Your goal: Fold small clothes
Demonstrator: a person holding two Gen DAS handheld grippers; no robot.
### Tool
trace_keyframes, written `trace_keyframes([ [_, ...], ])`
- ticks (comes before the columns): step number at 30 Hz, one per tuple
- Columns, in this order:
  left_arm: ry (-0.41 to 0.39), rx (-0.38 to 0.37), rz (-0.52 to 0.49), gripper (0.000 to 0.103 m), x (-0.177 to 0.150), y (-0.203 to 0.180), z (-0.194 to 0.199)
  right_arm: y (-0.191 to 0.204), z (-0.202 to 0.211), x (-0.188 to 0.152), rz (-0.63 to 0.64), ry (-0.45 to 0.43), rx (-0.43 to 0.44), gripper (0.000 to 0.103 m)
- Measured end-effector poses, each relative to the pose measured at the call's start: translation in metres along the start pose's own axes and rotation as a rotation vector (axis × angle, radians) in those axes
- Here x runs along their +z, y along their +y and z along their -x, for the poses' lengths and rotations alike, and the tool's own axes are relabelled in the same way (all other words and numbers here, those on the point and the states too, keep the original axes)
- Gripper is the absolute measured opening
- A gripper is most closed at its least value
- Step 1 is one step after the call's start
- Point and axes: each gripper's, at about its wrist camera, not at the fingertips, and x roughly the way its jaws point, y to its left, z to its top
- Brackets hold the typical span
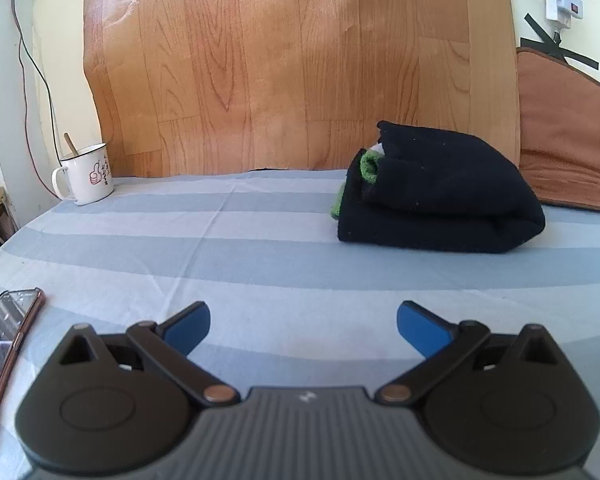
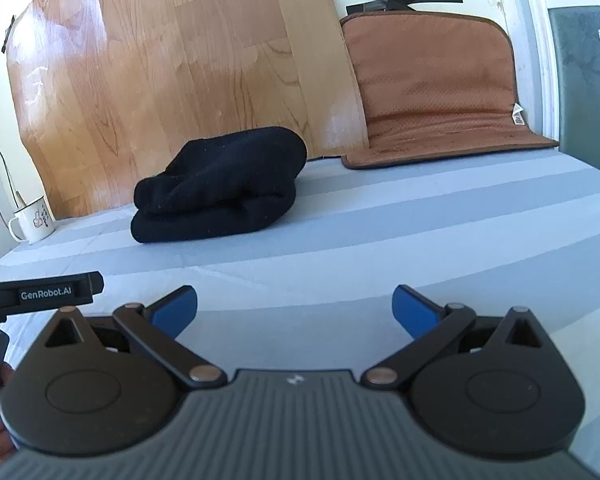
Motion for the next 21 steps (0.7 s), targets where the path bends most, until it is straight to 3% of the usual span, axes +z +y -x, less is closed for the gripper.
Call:
trace_keyframes([
  [21, -0.02, -0.025, -0.009, 0.103, -0.001, 0.0014, 0.0038, -0.0018, 0.0029, -0.0004, -0.032, -0.026, -0.009, 0.103],
])
